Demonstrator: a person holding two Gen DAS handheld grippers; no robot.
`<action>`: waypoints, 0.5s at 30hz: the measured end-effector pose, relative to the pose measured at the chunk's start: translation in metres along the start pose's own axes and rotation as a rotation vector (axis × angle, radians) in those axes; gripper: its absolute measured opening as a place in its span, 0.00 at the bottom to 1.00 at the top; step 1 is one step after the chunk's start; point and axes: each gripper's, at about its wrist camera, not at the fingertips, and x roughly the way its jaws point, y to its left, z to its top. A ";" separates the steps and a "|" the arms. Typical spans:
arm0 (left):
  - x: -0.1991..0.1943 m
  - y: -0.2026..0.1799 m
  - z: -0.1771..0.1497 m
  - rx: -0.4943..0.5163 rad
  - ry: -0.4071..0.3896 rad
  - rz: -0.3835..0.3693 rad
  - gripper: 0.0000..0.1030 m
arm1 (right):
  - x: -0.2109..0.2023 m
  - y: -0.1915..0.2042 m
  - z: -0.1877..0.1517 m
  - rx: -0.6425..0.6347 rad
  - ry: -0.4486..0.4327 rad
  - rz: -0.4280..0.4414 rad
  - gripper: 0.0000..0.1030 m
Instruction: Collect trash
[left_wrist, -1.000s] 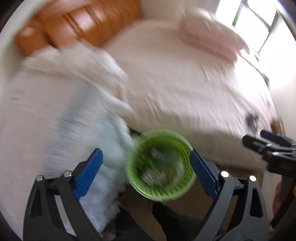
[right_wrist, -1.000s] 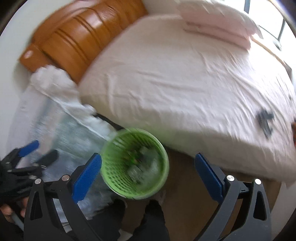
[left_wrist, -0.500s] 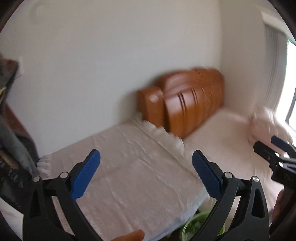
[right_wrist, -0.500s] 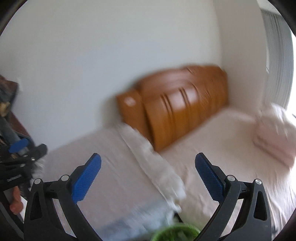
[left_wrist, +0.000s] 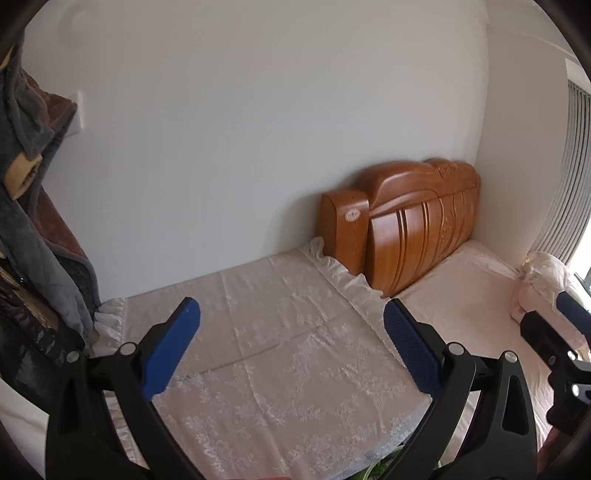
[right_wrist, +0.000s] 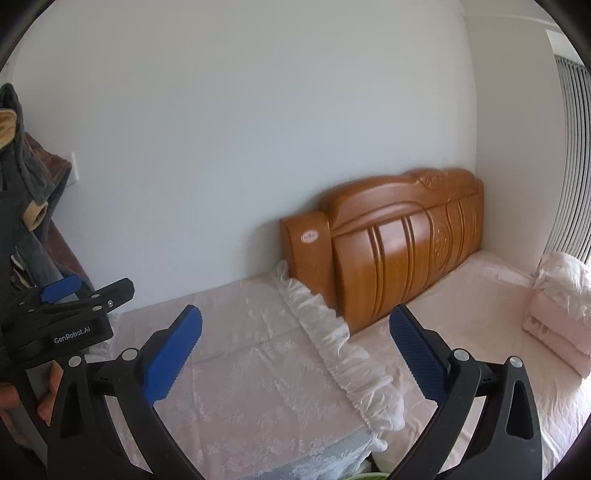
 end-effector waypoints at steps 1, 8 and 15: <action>0.002 -0.001 -0.002 0.000 0.006 -0.004 0.93 | 0.000 0.002 -0.002 0.002 0.004 -0.001 0.98; 0.007 -0.008 -0.005 0.008 0.020 -0.014 0.93 | 0.004 -0.008 -0.003 0.017 0.014 -0.011 0.98; 0.006 -0.010 -0.004 0.011 0.017 -0.014 0.93 | -0.001 -0.011 -0.004 0.021 0.011 -0.012 0.98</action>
